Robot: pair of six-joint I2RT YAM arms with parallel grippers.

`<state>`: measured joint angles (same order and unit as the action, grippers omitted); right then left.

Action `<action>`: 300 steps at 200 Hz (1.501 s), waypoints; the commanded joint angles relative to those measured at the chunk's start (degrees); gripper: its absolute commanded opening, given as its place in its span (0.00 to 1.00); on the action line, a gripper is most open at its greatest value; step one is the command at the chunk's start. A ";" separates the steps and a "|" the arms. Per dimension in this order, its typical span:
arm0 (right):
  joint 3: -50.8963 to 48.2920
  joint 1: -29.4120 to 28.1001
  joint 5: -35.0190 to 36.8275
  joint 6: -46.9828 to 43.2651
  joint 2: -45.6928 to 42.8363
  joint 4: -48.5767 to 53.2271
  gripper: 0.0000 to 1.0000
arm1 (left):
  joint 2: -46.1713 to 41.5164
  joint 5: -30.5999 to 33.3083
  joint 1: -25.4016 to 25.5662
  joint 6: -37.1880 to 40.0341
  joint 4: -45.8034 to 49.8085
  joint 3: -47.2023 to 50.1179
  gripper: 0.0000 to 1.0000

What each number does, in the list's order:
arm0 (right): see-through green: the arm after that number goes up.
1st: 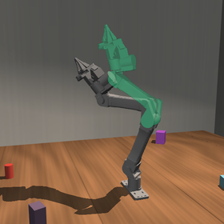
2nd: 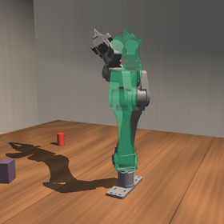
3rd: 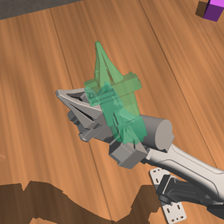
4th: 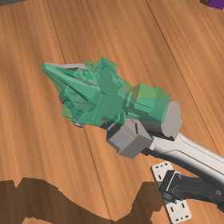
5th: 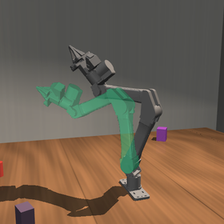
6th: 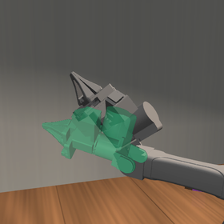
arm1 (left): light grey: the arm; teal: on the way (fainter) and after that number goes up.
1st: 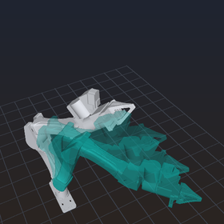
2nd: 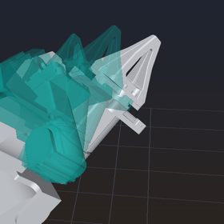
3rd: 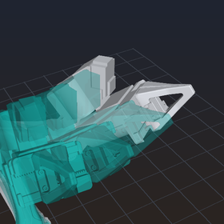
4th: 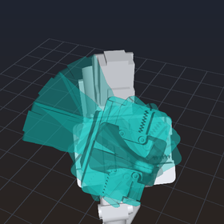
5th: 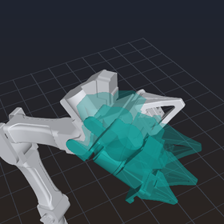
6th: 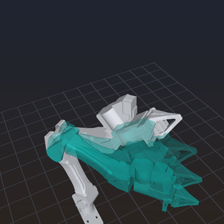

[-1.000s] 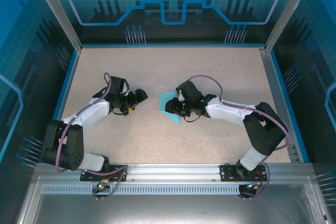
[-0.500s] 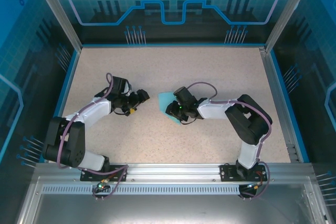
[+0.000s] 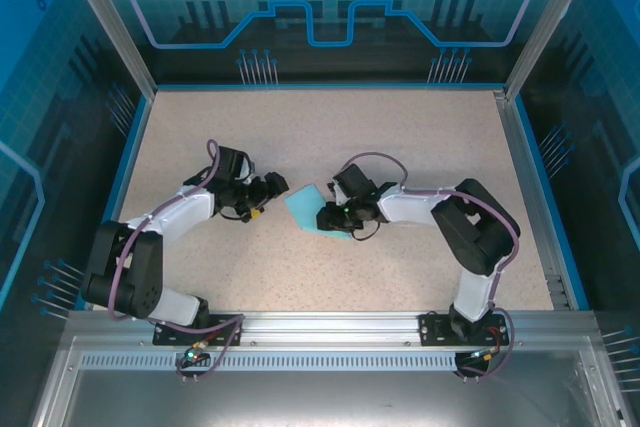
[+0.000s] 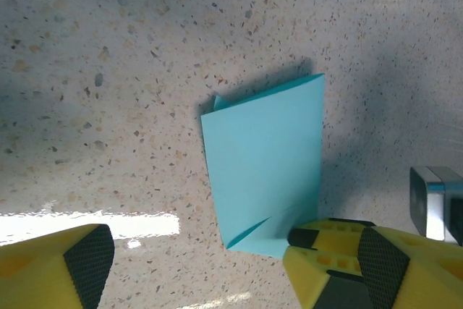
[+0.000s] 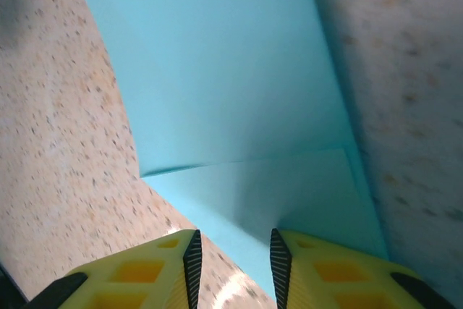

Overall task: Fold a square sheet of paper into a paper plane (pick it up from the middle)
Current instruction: Move the paper to the center of the table.

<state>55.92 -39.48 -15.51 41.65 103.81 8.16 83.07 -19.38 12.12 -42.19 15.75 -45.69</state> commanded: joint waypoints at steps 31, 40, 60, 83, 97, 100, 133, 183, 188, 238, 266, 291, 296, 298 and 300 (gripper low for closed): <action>-3.09 1.23 -1.32 4.29 -7.30 -4.84 0.34 | 0.08 -1.28 1.22 -2.94 -1.60 0.89 0.91; -3.81 1.49 -1.31 5.42 -6.73 -6.14 0.34 | -0.04 -1.32 1.49 -3.30 -1.69 1.10 0.91; -4.63 1.93 -1.87 7.48 -5.15 -8.22 0.33 | -0.10 -1.79 2.51 -4.14 -2.10 1.81 0.91; -4.81 2.29 -1.54 8.96 -3.31 -9.65 0.32 | 0.17 -2.54 3.98 -4.96 -2.69 2.71 0.91; -5.20 2.91 -1.17 9.77 -2.37 -10.77 0.32 | 0.38 -3.01 4.80 -5.42 -3.13 3.22 0.90; -5.21 3.10 -1.12 9.98 -2.22 -11.07 0.32 | 0.54 -3.10 4.96 -5.64 -3.17 3.28 0.90; -8.12 4.86 -2.41 13.07 -0.25 -14.69 0.32 | 1.13 -4.26 6.89 -6.47 -3.71 3.98 0.87; -11.14 6.78 -4.24 17.62 0.95 -15.64 0.32 | 3.56 -5.17 10.62 -8.44 -4.44 3.20 0.81; -11.34 6.95 -4.40 17.83 1.03 -15.63 0.32 | 4.01 -5.35 11.01 -8.71 -4.77 3.12 0.80; -13.04 8.63 -6.33 19.57 2.07 -17.57 0.31 | 7.82 -5.58 13.01 -11.11 -7.34 1.84 0.62; -13.12 8.76 -6.72 19.35 2.31 -17.69 0.31 | 9.07 -5.12 13.28 -11.12 -7.55 0.60 0.53; -13.29 9.14 -6.99 19.35 2.43 -17.83 0.31 | 10.74 -4.98 13.24 -10.71 -7.09 -0.89 0.49; -13.29 9.14 -7.07 19.35 2.41 -17.83 0.31 | 11.09 -4.98 13.25 -10.63 -7.06 -1.06 0.49; -13.29 9.22 -7.08 19.35 2.44 -17.83 0.31 | 11.20 -4.97 13.27 -10.58 -7.05 -1.13 0.49; -13.29 9.24 -7.15 19.35 2.43 -17.88 0.31 | 11.30 -4.93 13.26 -10.57 -7.05 -1.19 0.49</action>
<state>44.60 -31.38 -24.10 60.86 103.42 -13.17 92.71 -23.46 24.93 -52.62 9.02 -44.60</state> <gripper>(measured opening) 0.312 0.496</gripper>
